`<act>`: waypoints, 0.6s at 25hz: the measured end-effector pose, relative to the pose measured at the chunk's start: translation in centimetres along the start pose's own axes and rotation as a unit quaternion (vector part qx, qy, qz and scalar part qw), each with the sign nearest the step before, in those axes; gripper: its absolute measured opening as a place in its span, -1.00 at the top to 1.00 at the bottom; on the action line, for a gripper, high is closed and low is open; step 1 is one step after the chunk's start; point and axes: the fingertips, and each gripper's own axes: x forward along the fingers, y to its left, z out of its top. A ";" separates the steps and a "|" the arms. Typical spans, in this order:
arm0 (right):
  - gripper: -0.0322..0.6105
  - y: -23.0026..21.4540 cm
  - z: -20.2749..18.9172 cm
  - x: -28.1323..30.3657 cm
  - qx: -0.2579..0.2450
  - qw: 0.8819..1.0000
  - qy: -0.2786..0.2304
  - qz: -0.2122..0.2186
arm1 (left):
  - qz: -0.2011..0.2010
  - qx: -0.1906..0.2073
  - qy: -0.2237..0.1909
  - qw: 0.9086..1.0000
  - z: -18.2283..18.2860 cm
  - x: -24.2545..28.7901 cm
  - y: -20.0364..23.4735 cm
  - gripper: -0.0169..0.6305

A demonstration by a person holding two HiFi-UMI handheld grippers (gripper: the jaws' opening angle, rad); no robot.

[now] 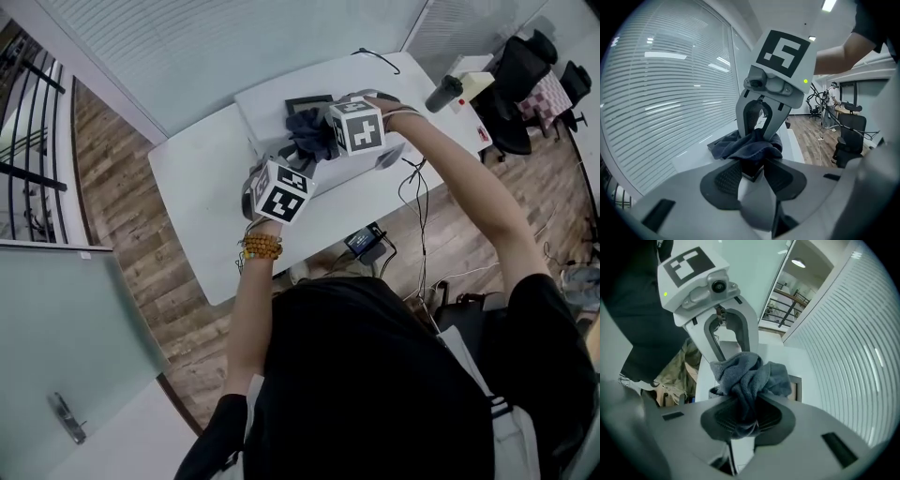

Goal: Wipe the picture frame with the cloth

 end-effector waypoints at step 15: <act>0.70 -8.6 -6.1 0.1 0.038 0.981 0.036 -0.189 | -0.004 -0.008 0.000 1.000 0.2 0.0 0.0 0.50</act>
